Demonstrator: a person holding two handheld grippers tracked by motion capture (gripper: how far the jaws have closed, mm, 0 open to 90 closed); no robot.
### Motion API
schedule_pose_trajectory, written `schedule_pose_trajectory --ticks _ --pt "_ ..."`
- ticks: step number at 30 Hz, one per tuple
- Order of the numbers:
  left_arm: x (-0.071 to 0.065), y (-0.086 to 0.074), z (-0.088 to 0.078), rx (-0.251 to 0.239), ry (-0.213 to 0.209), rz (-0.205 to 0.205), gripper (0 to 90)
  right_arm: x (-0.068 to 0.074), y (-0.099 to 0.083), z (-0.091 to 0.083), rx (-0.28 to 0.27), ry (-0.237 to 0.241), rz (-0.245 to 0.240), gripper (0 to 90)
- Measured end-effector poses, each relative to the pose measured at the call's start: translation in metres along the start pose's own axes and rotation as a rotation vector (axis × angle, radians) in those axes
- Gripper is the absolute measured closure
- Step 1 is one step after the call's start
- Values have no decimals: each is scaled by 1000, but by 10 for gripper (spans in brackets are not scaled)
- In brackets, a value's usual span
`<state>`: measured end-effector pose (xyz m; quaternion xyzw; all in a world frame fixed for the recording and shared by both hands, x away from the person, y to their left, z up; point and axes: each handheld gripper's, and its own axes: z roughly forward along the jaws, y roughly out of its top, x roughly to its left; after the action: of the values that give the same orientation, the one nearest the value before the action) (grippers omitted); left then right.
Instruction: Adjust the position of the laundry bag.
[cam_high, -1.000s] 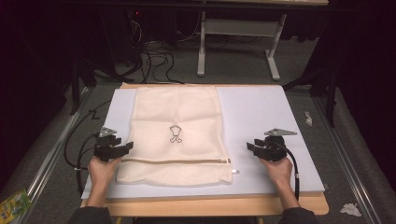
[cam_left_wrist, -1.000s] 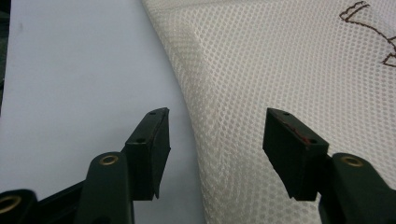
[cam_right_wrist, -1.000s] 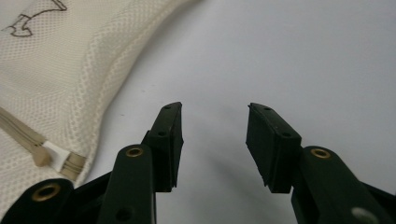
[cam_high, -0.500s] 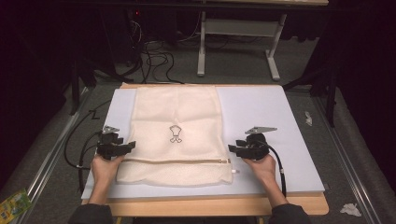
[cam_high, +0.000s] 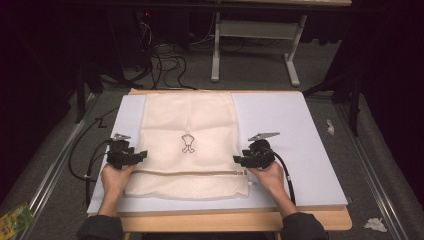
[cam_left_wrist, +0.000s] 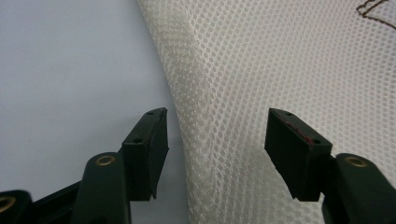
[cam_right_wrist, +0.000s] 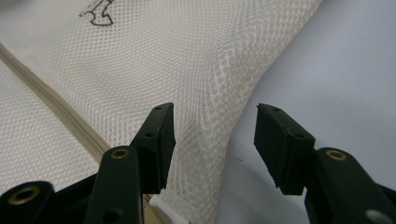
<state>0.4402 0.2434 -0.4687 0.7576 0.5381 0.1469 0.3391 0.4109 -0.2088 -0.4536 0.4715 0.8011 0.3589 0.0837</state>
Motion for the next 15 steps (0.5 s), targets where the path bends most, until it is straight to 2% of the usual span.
schedule_pose_trajectory --ticks 6,7,9,10,11,12,13,14,15 --pt "-1 1 4 14 -10 11 469 1 2 10 32 0 3 526" --pt "-2 2 5 22 -9 13 482 1 2 13 47 4 4 571" --pt "-2 2 6 24 -11 14 504 1 2 14 49 7 0 601" --pt "-1 3 6 29 -15 12 544 1 2 15 55 4 -4 703" --pt "0 3 6 34 -21 13 580 1 2 16 56 10 -9 747" --pt "0 4 5 41 -23 21 623 1 3 16 59 13 -15 784" --pt "0 4 5 41 -23 21 660 1 3 16 59 13 -15 784" --pt "2 5 5 51 -32 20 705 -1 3 16 62 22 -23 833" --pt "2 5 5 51 -32 20 741 -1 3 16 62 22 -23 833"
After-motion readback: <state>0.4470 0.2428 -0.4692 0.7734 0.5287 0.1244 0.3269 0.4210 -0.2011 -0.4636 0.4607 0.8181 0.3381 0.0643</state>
